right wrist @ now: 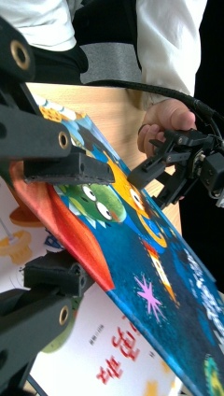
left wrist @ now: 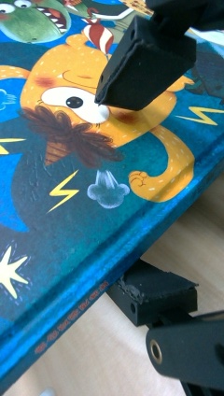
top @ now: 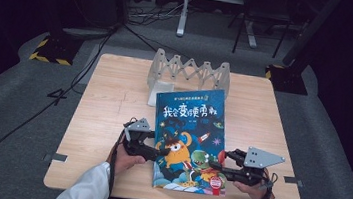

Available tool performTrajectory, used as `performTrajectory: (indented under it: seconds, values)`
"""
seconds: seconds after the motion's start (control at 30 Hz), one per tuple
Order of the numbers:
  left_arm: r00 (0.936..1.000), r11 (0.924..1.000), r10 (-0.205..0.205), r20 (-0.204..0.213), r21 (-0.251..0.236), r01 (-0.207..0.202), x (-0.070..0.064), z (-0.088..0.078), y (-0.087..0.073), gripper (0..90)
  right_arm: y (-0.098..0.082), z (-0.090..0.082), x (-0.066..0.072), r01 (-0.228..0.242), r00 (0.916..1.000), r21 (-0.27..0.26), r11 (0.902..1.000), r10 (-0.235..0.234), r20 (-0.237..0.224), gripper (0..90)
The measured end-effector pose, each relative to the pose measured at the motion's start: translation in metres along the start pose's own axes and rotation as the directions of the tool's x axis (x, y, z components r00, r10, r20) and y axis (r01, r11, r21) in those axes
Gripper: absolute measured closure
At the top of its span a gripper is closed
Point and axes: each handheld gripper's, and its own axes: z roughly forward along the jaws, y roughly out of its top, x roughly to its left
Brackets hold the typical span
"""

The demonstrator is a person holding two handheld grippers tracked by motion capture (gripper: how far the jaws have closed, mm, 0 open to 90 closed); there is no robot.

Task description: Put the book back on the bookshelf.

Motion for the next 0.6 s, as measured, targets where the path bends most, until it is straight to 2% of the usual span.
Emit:
performTrajectory:
  seconds: [0.1, 0.17, 0.37, 0.47, 0.53, 0.6]
  values:
    - [0.9995, 0.999, 0.03, -0.009, -0.034, -0.03, -0.001, -0.008, 0.003, 27.8, -0.001, -0.002, -0.002, -0.006, 0.9999, 0.006, 1.0, 0.006, -0.013, 62.0]
    - [0.9994, 0.9977, 0.035, -0.005, -0.058, -0.036, -0.002, -0.012, 0.004, 31.9, -0.002, -0.003, -0.003, -0.007, 0.9999, 0.011, 0.9999, 0.007, -0.009, 62.7]
    - [0.9972, 0.991, 0.074, 0.005, -0.112, -0.073, -0.009, -0.021, 0.005, 32.7, -0.006, -0.004, -0.005, -0.024, 0.9997, 0.021, 0.9995, 0.024, -0.002, 64.4]
    - [0.9944, 0.9859, 0.105, 0.011, -0.132, -0.103, -0.014, -0.026, 0.006, 33.8, -0.011, -0.005, -0.004, -0.038, 0.9993, 0.03, 0.9988, 0.038, 0.006, 65.2]
    - [0.9883, 0.9787, 0.152, -0.008, -0.138, -0.152, -0.021, -0.03, 0.008, 35.9, -0.013, -0.007, -0.004, -0.042, 0.9991, 0.041, 0.9983, 0.041, 0.007, 65.8]
    - [0.9837, 0.9732, 0.18, -0.006, -0.145, -0.178, -0.028, -0.032, 0.01, 35.8, -0.016, -0.008, -0.004, -0.041, 0.9991, 0.051, 0.9979, 0.041, 0.015, 66.4]
